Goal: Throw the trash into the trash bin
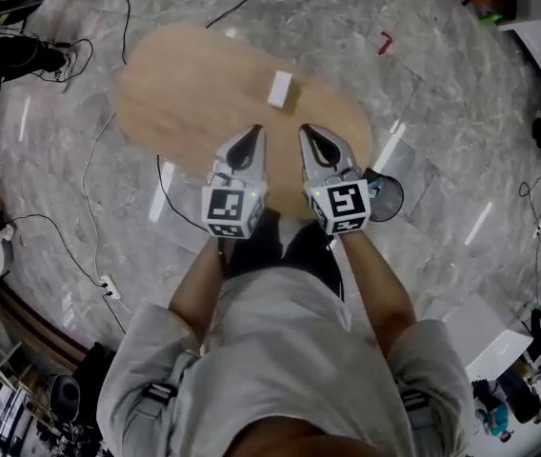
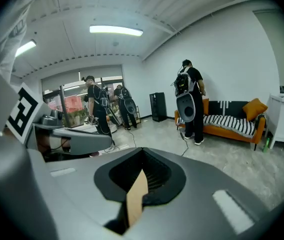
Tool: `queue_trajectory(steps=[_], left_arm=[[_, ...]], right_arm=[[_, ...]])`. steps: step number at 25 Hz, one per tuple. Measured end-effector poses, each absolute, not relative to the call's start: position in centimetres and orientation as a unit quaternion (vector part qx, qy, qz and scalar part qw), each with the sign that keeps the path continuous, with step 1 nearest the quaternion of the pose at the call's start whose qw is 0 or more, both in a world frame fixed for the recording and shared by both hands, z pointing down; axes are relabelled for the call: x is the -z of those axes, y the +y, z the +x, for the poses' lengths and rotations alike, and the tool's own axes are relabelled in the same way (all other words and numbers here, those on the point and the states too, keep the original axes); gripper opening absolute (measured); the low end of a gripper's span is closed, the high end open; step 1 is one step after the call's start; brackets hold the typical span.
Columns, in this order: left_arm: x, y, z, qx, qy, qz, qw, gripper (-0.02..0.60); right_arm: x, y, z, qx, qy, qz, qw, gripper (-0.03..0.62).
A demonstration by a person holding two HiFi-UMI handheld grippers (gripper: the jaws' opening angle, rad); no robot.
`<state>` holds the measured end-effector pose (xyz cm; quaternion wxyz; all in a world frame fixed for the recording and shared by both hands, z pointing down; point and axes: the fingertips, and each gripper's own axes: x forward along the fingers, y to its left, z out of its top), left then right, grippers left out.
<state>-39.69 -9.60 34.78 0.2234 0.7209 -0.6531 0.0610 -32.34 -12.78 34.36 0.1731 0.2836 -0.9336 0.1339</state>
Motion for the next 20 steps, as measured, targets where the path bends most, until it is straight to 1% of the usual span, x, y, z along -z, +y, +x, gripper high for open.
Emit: queue_trajectory(steps=[7,17,18,19,20], left_arm=[[-46.4,-14.0,-44.5,-0.087,-0.634,0.719,0.272,0.018],[-56.3,-14.4,-44.5,-0.130,-0.588,0.731,0.321,0.018],[-57.0,-14.5,-44.5,-0.133,-0.584,0.732,0.325,0.018],[-57.6,-14.5,-44.5,-0.136,-0.581,0.733,0.327,0.018],[-58.1,-14.5,-44.6,-0.139,-0.577,0.734,0.330,0.018]], right_arm=[[-45.8,-17.1,-36.1,-0.200,-0.908,0.317,0.189,0.008],[-55.9,-19.3,-36.6,-0.263,-0.880,0.331,0.218,0.011],[-57.0,-19.4,-36.8,-0.282,-0.874,0.330,0.217,0.031],[-58.3,-19.5,-36.9,-0.305,-0.866,0.331,0.218,0.121],[-59.7,-19.5,-36.9,-0.330,-0.856,0.333,0.218,0.164]])
